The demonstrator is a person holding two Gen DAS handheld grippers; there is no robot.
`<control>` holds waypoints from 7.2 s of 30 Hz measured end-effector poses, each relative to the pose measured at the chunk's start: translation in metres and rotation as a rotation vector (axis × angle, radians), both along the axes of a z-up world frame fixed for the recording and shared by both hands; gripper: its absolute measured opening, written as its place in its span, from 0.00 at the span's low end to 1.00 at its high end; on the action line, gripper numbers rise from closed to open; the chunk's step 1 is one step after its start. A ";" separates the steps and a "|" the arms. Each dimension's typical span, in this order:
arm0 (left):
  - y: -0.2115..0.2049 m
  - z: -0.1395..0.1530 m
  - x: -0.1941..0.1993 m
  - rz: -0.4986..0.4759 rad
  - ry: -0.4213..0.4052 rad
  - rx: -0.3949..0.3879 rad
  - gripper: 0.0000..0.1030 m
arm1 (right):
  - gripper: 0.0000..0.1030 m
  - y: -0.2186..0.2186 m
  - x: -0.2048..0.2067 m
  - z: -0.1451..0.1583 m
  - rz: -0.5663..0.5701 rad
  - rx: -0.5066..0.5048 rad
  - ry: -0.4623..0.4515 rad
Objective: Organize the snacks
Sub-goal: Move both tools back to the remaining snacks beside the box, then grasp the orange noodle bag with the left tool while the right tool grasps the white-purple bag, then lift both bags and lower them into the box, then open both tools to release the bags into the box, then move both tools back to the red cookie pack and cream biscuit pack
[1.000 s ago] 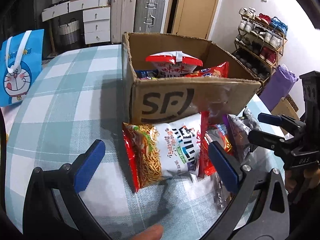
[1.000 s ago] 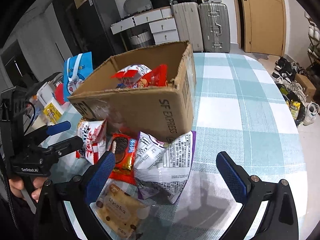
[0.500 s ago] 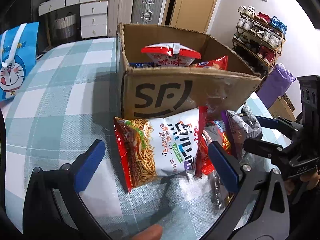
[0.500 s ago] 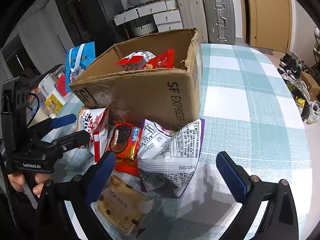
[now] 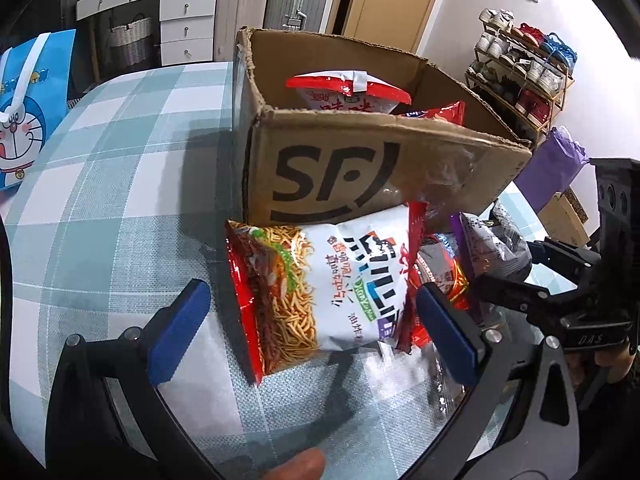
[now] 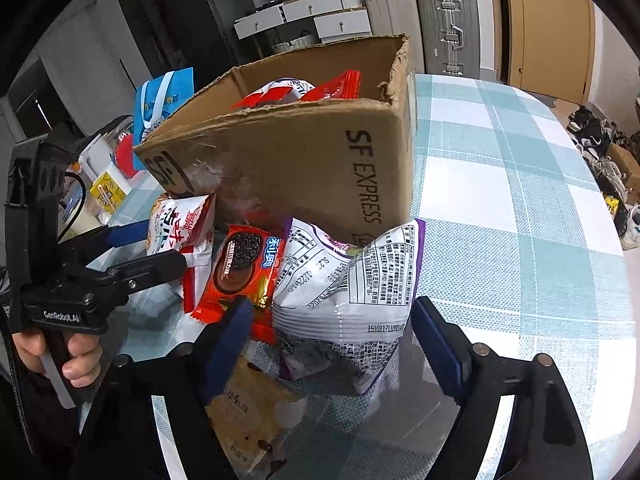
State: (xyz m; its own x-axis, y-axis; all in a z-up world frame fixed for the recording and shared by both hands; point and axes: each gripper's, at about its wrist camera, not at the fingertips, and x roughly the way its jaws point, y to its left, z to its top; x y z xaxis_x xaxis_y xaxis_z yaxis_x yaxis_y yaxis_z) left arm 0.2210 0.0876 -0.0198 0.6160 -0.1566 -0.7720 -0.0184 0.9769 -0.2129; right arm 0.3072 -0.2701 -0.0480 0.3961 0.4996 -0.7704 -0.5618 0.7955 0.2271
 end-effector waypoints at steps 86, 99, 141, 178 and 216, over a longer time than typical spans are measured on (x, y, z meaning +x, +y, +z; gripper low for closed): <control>0.002 0.138 -0.066 0.037 -0.335 0.002 0.53 | 0.53 -0.030 -0.029 0.111 -0.049 0.264 -0.303; 0.012 0.156 -0.030 0.085 -0.350 0.003 0.53 | 0.53 -0.016 0.009 0.119 -0.105 0.317 -0.268; -0.017 0.076 0.089 0.048 -0.246 0.057 0.53 | 0.53 0.037 0.090 0.079 -0.089 0.264 -0.163; 0.010 0.070 -0.007 0.082 -0.240 0.069 0.99 | 0.99 -0.022 0.003 0.074 -0.071 0.137 -0.179; 0.018 0.027 -0.056 0.112 -0.137 0.128 0.99 | 0.99 0.038 -0.048 -0.006 0.028 -0.117 -0.016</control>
